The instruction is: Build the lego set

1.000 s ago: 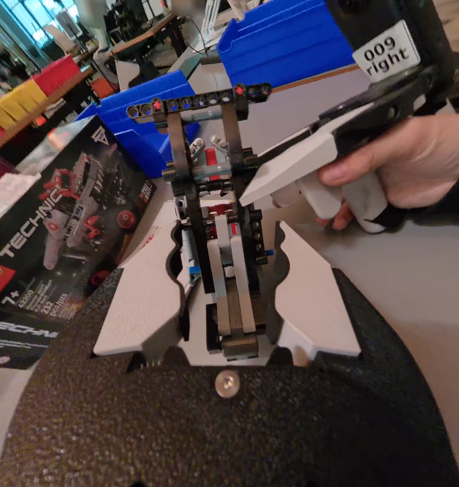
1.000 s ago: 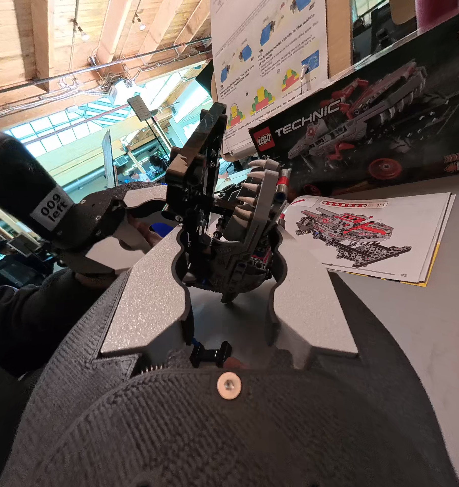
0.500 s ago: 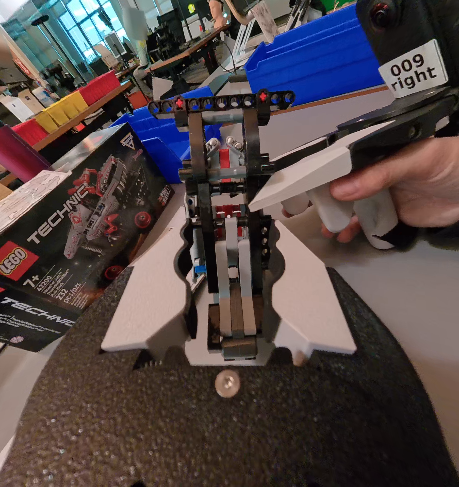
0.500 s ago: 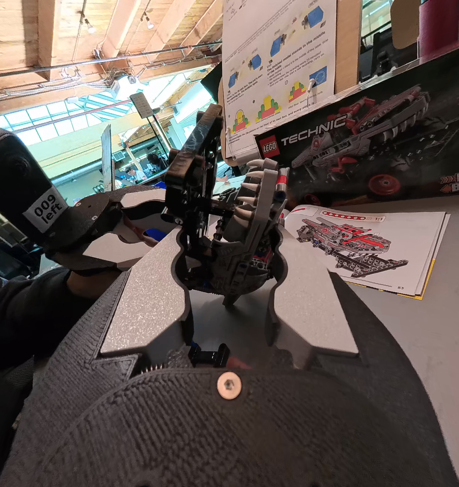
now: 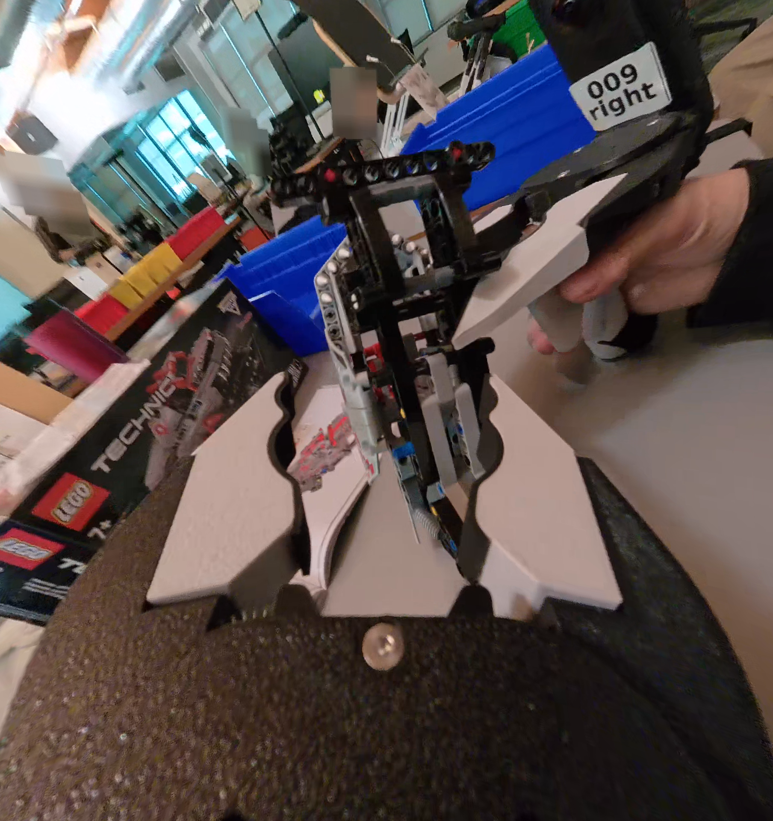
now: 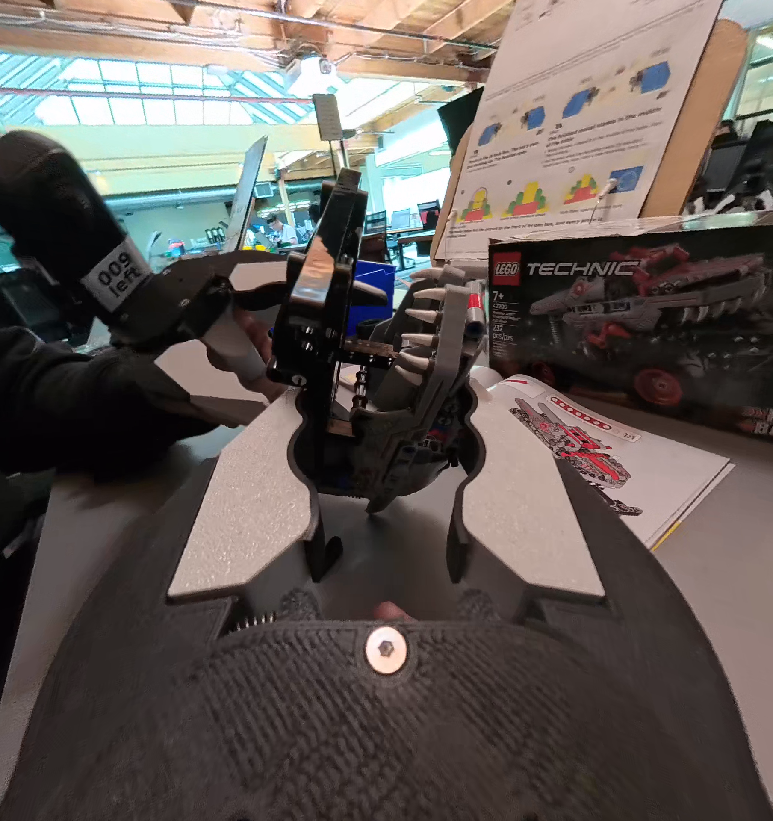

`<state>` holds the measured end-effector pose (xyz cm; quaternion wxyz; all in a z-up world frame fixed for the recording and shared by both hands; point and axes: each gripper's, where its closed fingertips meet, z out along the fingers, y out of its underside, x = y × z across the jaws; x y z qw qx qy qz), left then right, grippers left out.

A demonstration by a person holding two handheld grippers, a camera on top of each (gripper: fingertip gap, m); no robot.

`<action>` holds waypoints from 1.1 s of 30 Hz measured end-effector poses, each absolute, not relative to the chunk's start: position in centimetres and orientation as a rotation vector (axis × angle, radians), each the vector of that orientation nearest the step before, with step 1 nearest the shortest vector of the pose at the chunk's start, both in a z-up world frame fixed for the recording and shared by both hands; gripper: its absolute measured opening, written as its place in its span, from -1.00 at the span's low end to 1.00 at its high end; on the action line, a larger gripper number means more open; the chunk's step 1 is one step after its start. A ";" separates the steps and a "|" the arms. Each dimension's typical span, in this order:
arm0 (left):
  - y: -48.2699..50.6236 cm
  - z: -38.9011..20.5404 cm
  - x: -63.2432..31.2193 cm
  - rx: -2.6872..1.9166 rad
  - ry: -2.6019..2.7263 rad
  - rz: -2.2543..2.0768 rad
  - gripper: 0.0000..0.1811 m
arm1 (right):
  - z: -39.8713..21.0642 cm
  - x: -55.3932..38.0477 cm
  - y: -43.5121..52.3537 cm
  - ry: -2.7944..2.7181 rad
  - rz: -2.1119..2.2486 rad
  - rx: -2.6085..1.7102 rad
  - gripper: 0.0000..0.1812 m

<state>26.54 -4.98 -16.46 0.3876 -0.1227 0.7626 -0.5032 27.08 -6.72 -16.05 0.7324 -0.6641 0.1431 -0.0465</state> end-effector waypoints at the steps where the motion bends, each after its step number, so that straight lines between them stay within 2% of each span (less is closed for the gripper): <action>1: -5.1 -16.6 26.4 -0.314 1.953 -1.294 -0.11 | -16.0 26.9 -6.8 0.298 -0.106 -1.461 -0.29; 6: -6.2 -16.7 24.9 -0.225 1.977 -1.331 -0.33 | -16.0 26.0 -7.3 0.212 -0.137 -1.480 -0.28; 15: -5.2 -15.1 25.1 -0.259 1.978 -1.410 -0.33 | -15.6 25.4 -7.5 0.174 -0.164 -1.457 -0.29; 20: -5.5 -16.6 25.2 -0.274 2.056 -1.373 -0.19 | -15.6 26.2 -7.7 0.227 -0.178 -1.449 -0.29; 24: -5.6 -16.9 25.4 -0.303 2.055 -1.392 -0.16 | -15.6 26.4 -7.8 0.249 -0.175 -1.446 -0.29; 33: -5.2 -17.2 25.9 -0.342 2.076 -1.385 -0.21 | -15.7 27.0 -7.9 0.337 -0.161 -1.430 -0.29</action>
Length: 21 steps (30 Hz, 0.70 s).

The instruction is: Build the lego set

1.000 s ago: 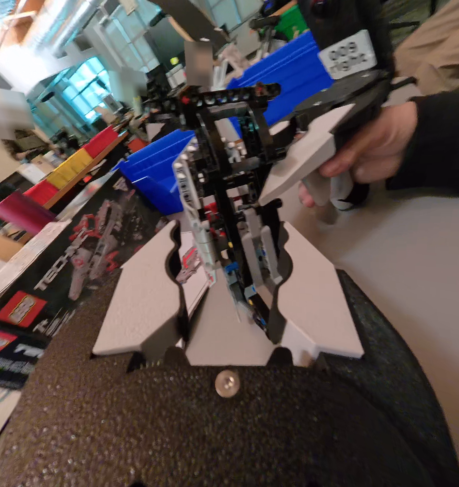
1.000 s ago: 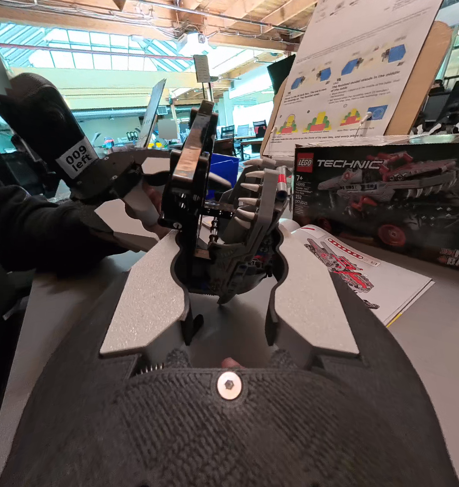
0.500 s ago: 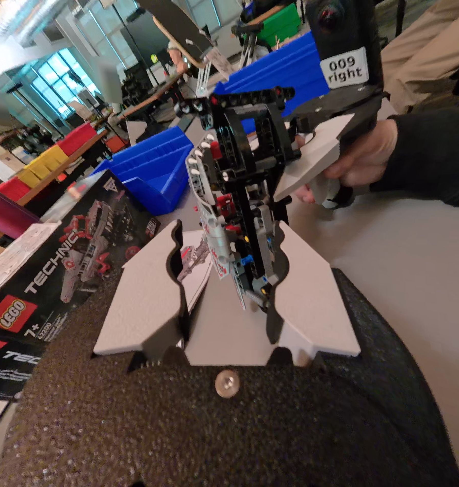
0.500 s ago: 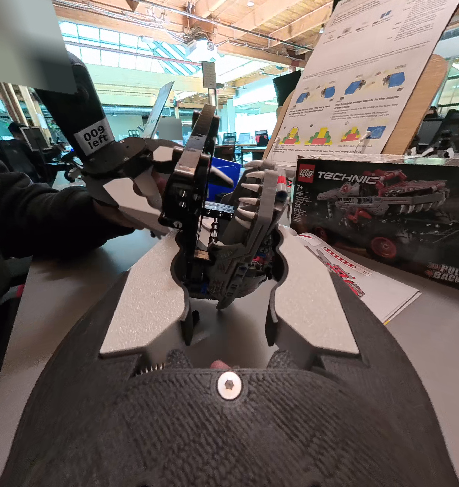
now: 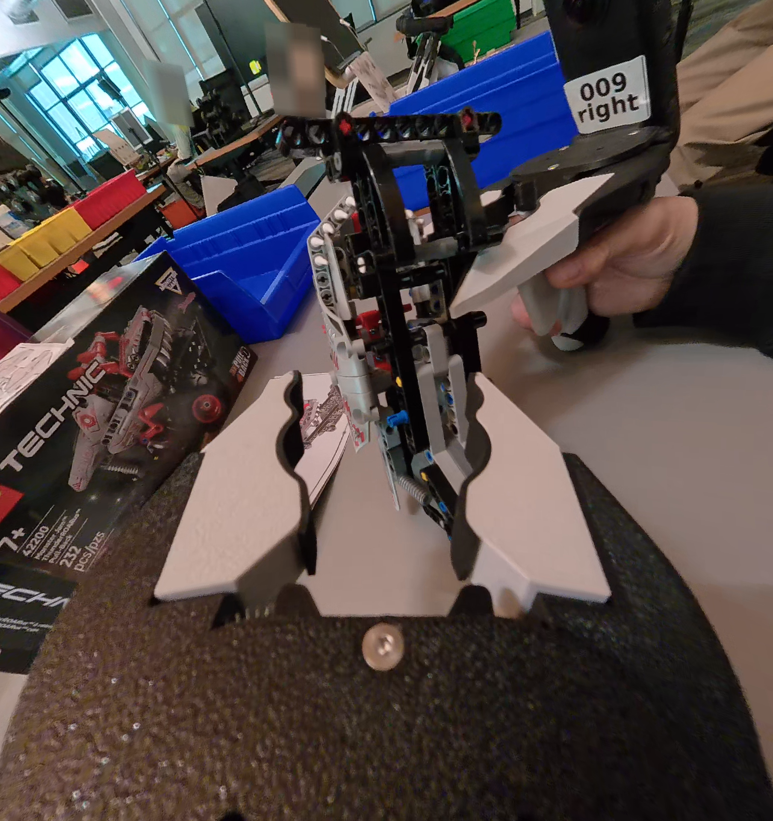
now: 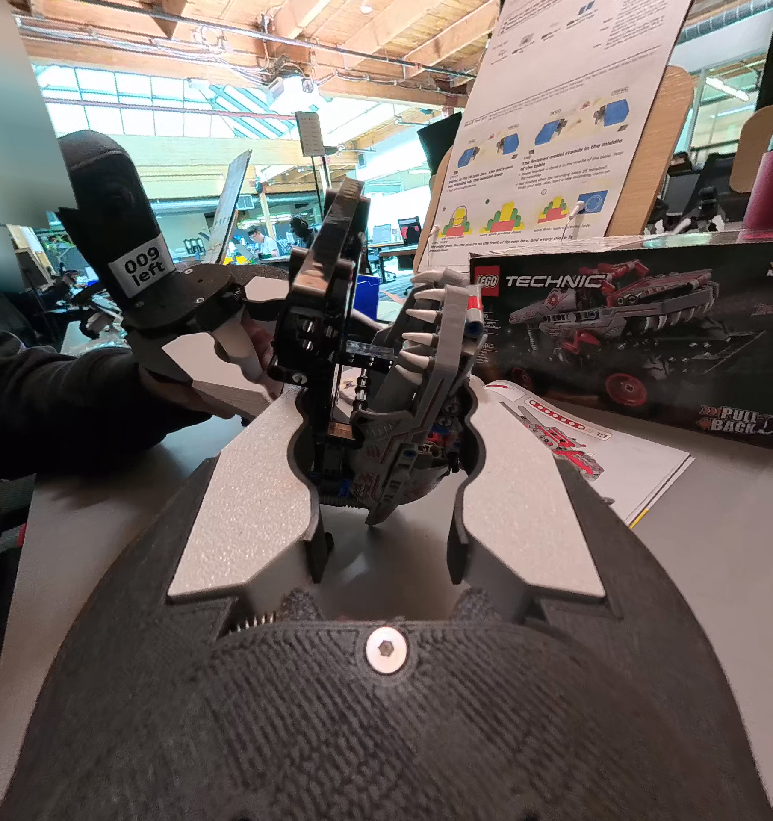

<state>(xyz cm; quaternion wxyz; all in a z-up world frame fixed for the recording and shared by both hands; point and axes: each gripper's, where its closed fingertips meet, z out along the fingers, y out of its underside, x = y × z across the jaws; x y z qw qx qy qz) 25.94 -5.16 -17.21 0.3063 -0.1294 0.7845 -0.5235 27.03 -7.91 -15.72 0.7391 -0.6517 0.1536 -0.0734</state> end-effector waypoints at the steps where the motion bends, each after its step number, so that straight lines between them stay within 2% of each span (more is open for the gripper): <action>1: -5.2 -17.3 25.9 -0.348 2.082 -1.387 -0.21 | -15.8 27.2 -8.0 0.364 -0.154 -1.423 -0.29; 10: -4.7 -18.1 26.7 -0.430 2.098 -1.329 -0.16 | -16.5 29.1 -7.8 0.650 -0.051 -1.391 -0.29; 21: -4.2 -18.2 27.0 -0.632 2.126 -1.432 -0.12 | -16.5 28.5 -5.3 0.698 0.025 -1.421 -0.29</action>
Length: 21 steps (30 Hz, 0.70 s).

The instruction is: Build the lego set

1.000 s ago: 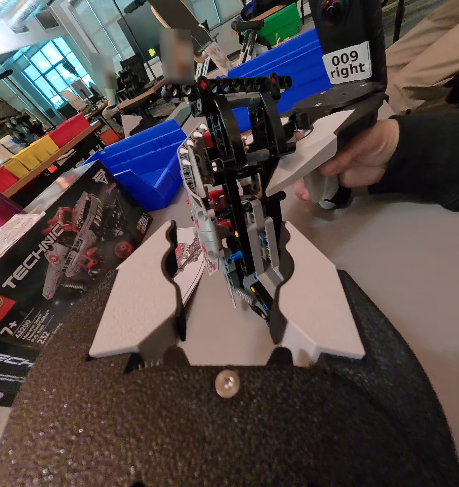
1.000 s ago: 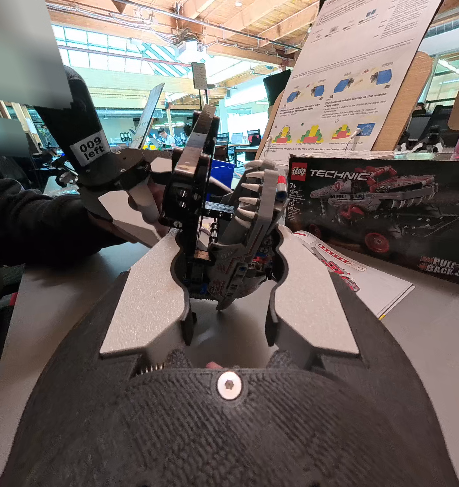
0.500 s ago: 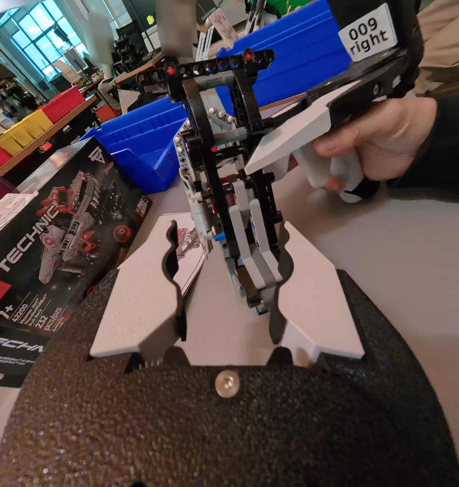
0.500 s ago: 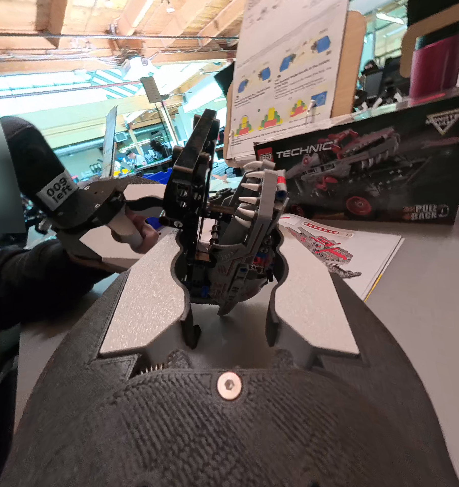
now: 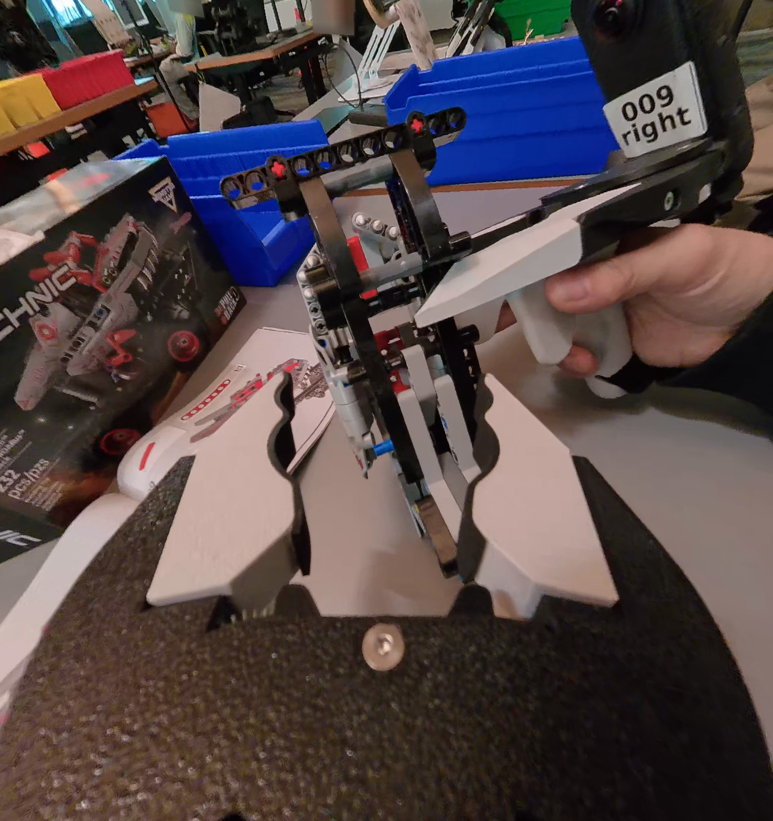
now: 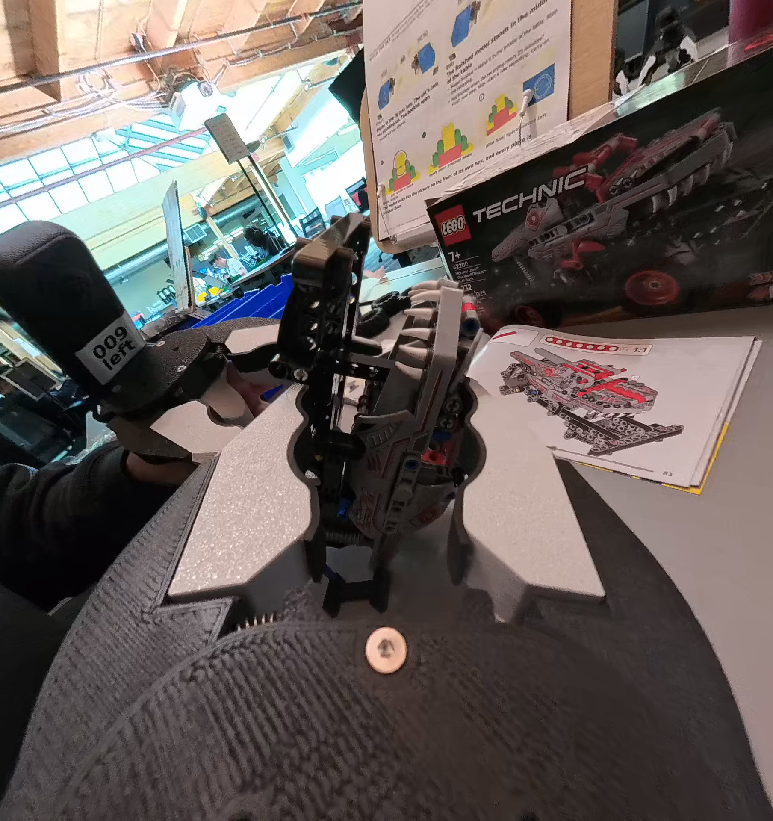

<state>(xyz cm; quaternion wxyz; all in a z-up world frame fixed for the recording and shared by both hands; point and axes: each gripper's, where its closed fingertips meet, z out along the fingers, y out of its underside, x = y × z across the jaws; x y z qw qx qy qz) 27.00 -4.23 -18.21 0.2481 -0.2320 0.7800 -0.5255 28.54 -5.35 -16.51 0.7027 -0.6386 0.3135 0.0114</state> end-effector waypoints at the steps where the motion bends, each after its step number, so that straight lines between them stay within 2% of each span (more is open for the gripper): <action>1: -4.2 -18.3 27.0 -0.654 2.134 -1.441 -0.13 | -16.5 28.6 -5.3 0.703 0.031 -1.416 -0.29; 8: -4.6 -18.7 26.7 -0.775 2.185 -1.555 -0.15 | -16.6 28.5 -5.2 0.708 0.043 -1.412 -0.29; 13: -4.9 -18.7 26.5 -0.752 2.180 -1.541 -0.23 | -16.6 28.5 -5.1 0.698 0.051 -1.421 -0.29; 21: -5.2 -18.5 26.3 -0.681 2.148 -1.494 -0.24 | -16.4 28.0 -5.5 0.626 0.053 -1.404 -0.29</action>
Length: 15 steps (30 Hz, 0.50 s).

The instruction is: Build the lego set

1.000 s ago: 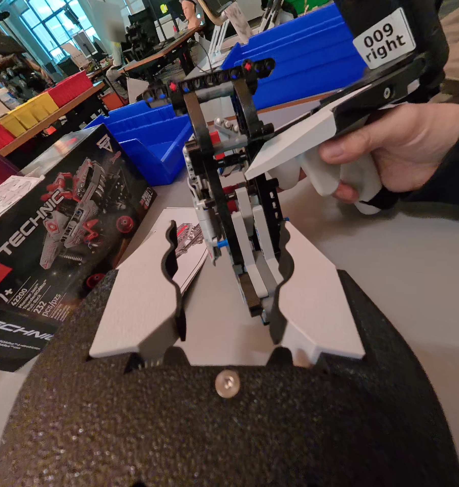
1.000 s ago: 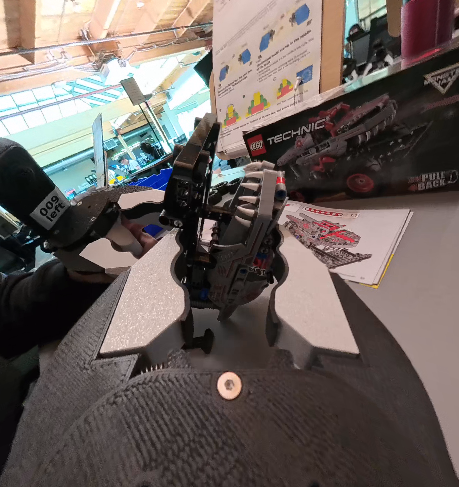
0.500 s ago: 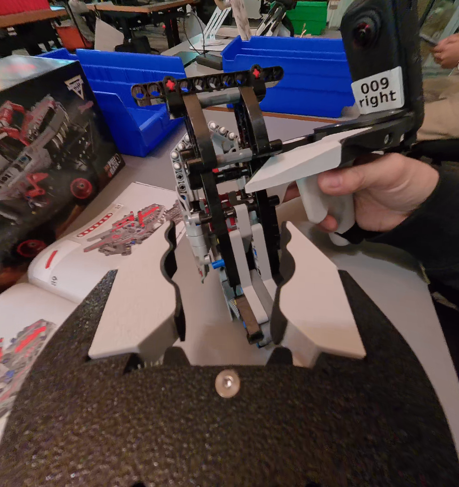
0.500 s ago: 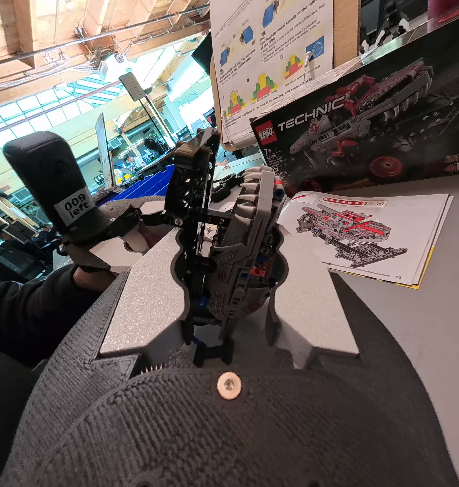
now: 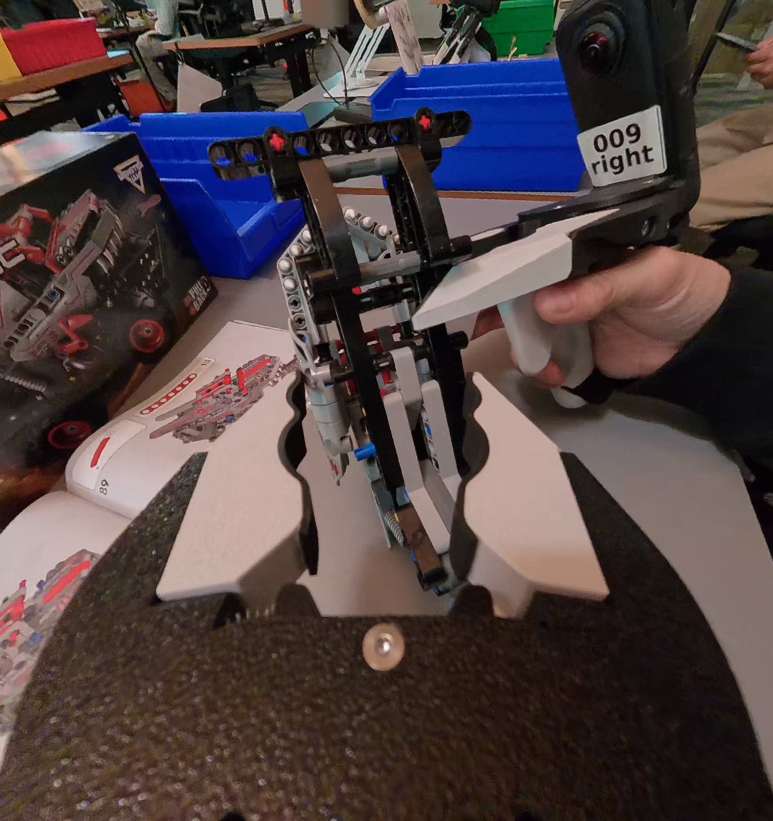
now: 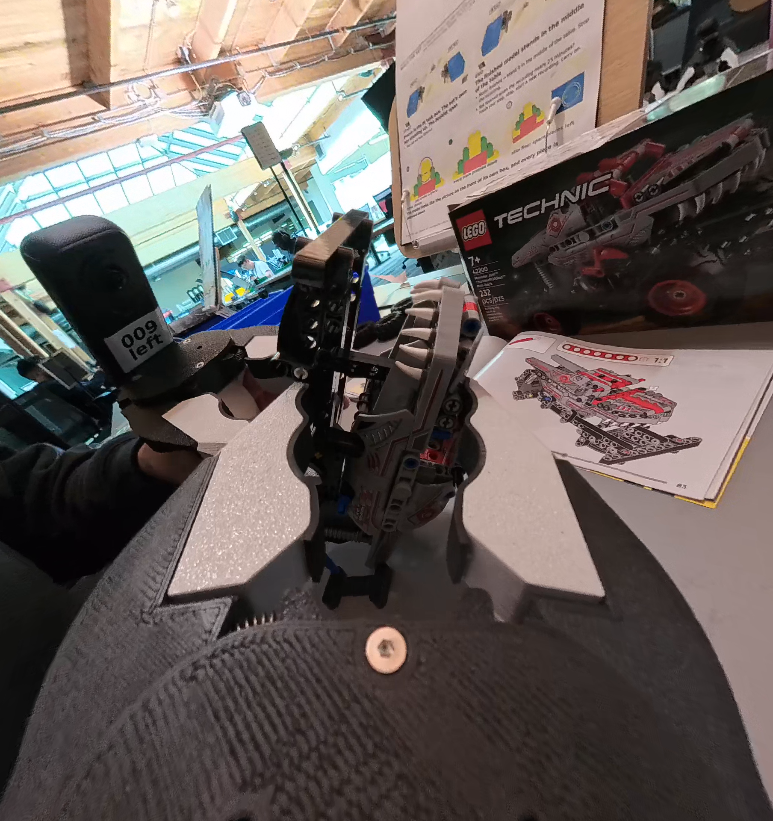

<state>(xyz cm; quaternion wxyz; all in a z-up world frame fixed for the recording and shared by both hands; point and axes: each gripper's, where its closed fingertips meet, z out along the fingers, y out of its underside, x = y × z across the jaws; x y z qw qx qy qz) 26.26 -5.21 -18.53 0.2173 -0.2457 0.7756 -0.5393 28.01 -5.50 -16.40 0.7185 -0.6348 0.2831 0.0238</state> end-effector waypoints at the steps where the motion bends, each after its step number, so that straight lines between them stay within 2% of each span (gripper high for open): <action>1: -5.3 -18.5 26.2 -0.655 2.145 -1.480 -0.24 | -16.4 27.9 -5.6 0.611 0.044 -1.408 -0.29; 15: -6.1 -17.8 25.4 -0.523 2.081 -1.431 -0.20 | -15.5 26.3 -6.2 0.420 -0.010 -1.362 -0.29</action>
